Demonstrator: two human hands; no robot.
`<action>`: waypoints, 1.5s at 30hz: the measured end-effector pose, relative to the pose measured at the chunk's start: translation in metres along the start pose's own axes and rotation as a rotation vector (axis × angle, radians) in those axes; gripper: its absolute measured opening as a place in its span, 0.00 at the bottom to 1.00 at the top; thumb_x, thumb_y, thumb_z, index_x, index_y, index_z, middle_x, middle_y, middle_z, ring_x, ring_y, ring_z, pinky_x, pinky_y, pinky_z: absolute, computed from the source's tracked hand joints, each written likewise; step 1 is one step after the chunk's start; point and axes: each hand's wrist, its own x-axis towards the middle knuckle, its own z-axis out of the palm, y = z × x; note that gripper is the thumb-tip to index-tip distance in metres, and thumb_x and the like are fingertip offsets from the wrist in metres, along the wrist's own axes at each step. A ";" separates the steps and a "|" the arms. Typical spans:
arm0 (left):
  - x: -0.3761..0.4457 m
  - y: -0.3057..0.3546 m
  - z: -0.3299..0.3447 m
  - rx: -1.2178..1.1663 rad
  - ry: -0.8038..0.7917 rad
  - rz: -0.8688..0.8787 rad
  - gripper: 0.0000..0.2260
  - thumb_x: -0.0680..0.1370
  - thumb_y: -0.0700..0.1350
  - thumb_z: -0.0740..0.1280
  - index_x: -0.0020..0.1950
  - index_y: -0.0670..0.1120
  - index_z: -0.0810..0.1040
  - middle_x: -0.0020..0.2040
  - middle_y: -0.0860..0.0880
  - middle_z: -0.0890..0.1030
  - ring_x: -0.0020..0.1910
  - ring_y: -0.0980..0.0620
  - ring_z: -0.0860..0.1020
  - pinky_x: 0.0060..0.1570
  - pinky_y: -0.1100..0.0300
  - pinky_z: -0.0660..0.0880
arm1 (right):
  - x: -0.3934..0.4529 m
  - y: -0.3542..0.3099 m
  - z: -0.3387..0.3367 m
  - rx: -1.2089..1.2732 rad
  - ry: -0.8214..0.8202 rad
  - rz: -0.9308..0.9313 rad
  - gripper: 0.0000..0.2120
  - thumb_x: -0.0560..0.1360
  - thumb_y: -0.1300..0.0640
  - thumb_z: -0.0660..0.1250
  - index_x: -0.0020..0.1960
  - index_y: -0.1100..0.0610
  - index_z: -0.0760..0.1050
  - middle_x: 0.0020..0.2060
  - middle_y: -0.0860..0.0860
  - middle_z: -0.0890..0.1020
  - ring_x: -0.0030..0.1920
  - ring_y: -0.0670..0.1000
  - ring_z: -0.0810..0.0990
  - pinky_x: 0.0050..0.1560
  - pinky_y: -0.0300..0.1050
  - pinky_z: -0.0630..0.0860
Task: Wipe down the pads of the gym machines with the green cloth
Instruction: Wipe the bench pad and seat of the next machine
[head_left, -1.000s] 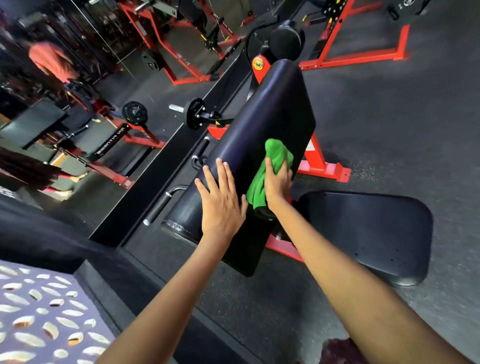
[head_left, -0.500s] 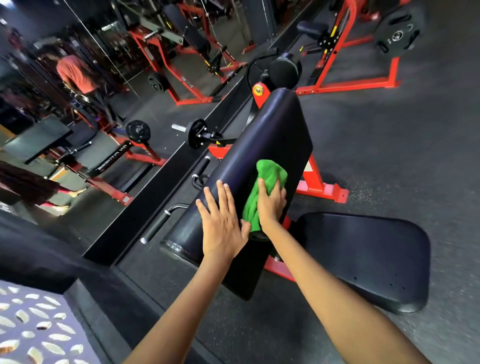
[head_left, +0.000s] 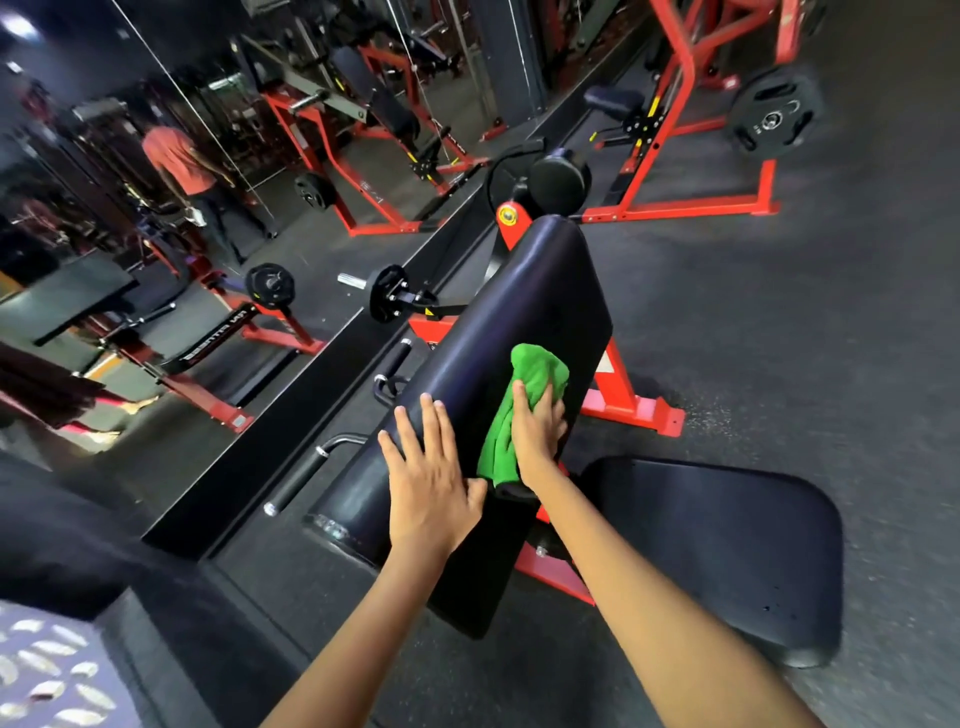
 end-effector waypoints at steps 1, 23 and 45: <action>0.000 -0.001 0.000 0.004 -0.016 0.003 0.43 0.77 0.63 0.52 0.72 0.34 0.32 0.76 0.34 0.42 0.75 0.31 0.47 0.70 0.36 0.51 | -0.009 0.005 0.003 -0.052 -0.005 -0.109 0.29 0.79 0.43 0.58 0.77 0.50 0.55 0.76 0.55 0.57 0.72 0.61 0.58 0.69 0.53 0.58; 0.092 0.002 -0.020 -0.155 -0.081 0.214 0.41 0.76 0.60 0.57 0.77 0.39 0.40 0.78 0.40 0.42 0.77 0.40 0.44 0.75 0.50 0.45 | 0.016 0.054 -0.008 -0.059 -0.082 0.117 0.31 0.79 0.41 0.57 0.77 0.52 0.54 0.73 0.61 0.60 0.72 0.62 0.60 0.72 0.52 0.57; 0.096 0.002 -0.014 -0.205 -0.060 0.201 0.44 0.71 0.66 0.50 0.78 0.41 0.40 0.78 0.43 0.42 0.77 0.42 0.42 0.75 0.51 0.44 | 0.034 -0.009 -0.005 -0.007 0.010 -0.057 0.30 0.79 0.42 0.58 0.77 0.52 0.56 0.73 0.60 0.61 0.70 0.62 0.61 0.68 0.51 0.59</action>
